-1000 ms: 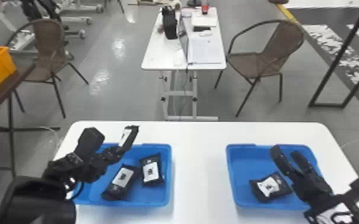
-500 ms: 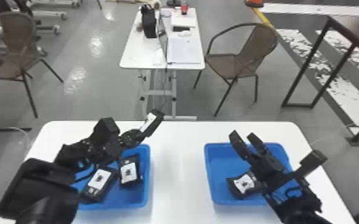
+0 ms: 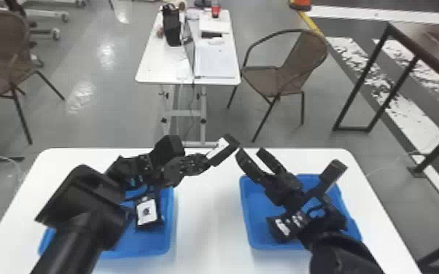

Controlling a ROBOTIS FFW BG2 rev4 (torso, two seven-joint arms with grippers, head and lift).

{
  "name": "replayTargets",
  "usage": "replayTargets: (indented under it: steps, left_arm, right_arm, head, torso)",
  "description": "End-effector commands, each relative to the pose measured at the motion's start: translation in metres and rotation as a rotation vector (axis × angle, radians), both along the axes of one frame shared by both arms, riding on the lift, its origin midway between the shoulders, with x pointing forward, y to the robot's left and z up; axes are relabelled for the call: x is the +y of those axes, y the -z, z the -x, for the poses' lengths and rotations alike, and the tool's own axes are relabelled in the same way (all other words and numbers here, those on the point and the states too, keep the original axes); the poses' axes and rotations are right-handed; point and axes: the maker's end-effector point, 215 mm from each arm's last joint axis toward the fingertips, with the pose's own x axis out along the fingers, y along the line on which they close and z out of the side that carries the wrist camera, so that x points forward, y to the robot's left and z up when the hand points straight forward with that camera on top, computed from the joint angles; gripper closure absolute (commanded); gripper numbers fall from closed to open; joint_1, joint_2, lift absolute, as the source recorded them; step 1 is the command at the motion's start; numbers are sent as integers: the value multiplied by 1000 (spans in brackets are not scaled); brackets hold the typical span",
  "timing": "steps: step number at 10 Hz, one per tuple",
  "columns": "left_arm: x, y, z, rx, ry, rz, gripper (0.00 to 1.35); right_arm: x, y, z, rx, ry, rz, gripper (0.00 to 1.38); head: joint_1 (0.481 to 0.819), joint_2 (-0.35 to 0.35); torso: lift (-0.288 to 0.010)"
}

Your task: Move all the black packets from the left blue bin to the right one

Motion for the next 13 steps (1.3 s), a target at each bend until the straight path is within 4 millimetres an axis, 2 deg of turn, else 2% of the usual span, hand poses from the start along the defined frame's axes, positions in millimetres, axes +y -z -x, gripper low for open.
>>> replayTargets:
  steps: [1, 3, 4, 5, 6, 7, 10, 11, 12, 13]
  left_arm:
    - [-24, -5, 3, -4, 50, 3, 1213]
    - [-49, -8, 9, -3, 107, 7, 1213]
    - [-55, -8, 12, 1, 120, 9, 1211]
    - [-59, -7, 14, 3, 128, 8, 1211]
    - [-59, -7, 14, 3, 125, 10, 1211]
    - [-57, -7, 13, 5, 121, 14, 1211]
    - [-52, -4, 13, 4, 103, 25, 1207]
    - [-47, -4, 11, -1, 84, 33, 1161]
    - [-37, 0, 9, 2, 48, 49, 924]
    - [-21, 5, 8, 19, 3, 75, 519]
  right_arm:
    - [13, 0, -8, 4, -25, 7, 130]
    - [14, 5, -23, 8, -38, 72, 134]
    - [13, 10, -30, 15, -38, 100, 134]
    - [11, 14, -35, 31, -27, 100, 265]
    - [8, 18, -35, 40, -18, 105, 972]
    - [3, 23, -35, 58, 3, 87, 1288]
    - [-8, 24, -32, 64, 55, 48, 1274]
    - [-15, 22, -31, 62, 73, 21, 1274]
    - [-27, 21, -30, 60, 98, 10, 1274]
    - [-48, 23, -29, 63, 137, 8, 1274]
  head:
    - [695, -104]
    - [695, -113]
    - [695, -125]
    - [695, -135]
    - [695, -142]
    - [695, -145]
    - [695, -155]
    - [695, -156]
    - [695, -156]
    - [695, -158]
  torso:
    - [0]
    - [0]
    - [0]
    - [0]
    - [0]
    - [0]
    - [0]
    - [0]
    - [0]
    - [0]
